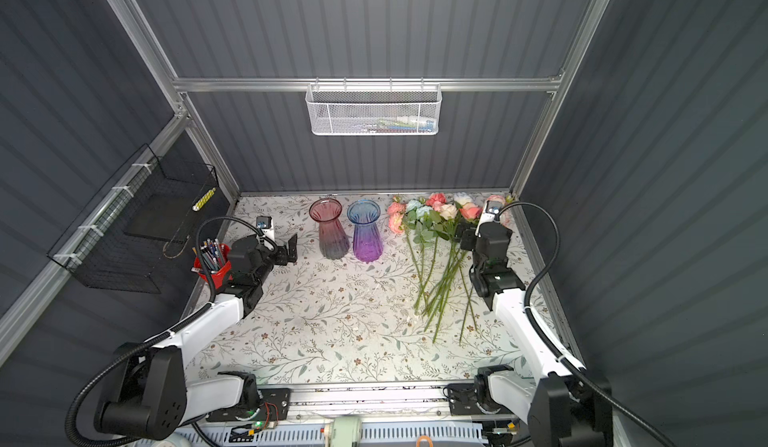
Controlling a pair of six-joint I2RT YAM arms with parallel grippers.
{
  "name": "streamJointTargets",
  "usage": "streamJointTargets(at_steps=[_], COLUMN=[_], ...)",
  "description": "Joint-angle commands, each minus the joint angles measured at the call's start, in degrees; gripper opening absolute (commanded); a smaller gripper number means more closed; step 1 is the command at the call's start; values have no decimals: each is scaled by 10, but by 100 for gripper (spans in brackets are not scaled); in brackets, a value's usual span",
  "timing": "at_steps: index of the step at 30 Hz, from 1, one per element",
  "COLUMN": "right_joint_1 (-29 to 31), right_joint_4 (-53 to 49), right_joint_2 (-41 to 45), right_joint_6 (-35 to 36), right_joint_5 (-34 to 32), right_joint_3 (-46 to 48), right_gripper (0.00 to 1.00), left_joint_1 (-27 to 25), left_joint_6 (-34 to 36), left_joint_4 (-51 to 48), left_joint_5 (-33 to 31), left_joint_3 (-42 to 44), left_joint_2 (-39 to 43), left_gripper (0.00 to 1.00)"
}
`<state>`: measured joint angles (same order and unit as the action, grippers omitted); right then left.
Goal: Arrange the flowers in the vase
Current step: 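Reach the right gripper to the blue-purple vase while the left arm rises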
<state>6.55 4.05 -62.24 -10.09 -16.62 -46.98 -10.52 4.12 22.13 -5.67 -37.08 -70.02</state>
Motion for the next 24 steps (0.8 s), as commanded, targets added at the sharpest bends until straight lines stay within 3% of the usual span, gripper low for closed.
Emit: streamJointTargets(at_steps=[1,3,4,7,8,10,13,15,17,24], right_joint_1=[-24,-59,-65,-65,-64,-48,6,45,68,163], right_joint_4=[-153,-111,-110,-194,-220,-259,-343,-381,-424,-470], right_joint_2=[36,54,55,20,5,-29,-81,-117,-159,-278], right_joint_6=[-139,-182,-194,-186,-186,-188,-176,-188,-211,-228], right_joint_5=[70,180,193,219,236,249,222,216,232,234], right_joint_3=[-37,-13,-15,-90,-122,-176,-262,-316,-369,-497], right_gripper=[99,99,94,67,49,38,38,39,39,43], left_joint_1=[-11,-13,-13,-13,-14,-14,-14,-13,-13,-13], left_joint_6=[2,-13,-21,-60,-82,-160,-296,-287,-387,-367], left_joint_4=[-91,-121,-136,-205,-234,-284,-353,-395,-422,-471], left_joint_5=[33,50,53,70,80,73,56,47,-33,115], left_joint_3=[-46,-69,-80,-133,-157,-196,-228,-226,-191,-195], left_joint_2=[44,78,91,123,131,144,172,202,233,211], left_gripper=[100,100,100,100,100,100,100,100,100,96])
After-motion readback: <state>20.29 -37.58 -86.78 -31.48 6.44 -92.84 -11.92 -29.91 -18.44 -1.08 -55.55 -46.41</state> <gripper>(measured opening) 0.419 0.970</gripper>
